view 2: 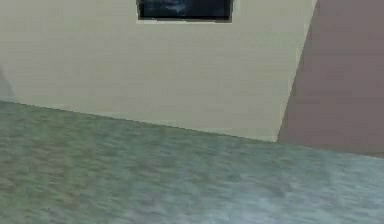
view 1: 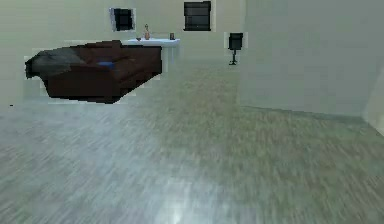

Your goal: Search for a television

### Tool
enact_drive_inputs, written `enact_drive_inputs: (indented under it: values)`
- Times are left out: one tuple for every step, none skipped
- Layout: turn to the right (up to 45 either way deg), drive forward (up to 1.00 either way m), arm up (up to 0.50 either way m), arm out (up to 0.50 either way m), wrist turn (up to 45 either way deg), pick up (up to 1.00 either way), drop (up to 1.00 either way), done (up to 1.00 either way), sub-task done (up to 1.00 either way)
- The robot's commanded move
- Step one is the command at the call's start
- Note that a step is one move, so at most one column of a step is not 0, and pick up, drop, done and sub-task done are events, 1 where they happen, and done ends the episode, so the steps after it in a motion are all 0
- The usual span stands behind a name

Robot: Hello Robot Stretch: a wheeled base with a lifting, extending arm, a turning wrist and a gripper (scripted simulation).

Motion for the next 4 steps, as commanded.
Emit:
enact_drive_inputs:
  values:
    - [0.0,1.0,0.0,0.0,0.0,0.0,0.0,0.0,0.0]
    - [-3.0,0.0,0.0,0.0,0.0,0.0,0.0,0.0,0.0]
    - [0.0,1.0,0.0,0.0,0.0,0.0,0.0,0.0,0.0]
    - [0.0,1.0,0.0,0.0,0.0,0.0,0.0,0.0,0.0]
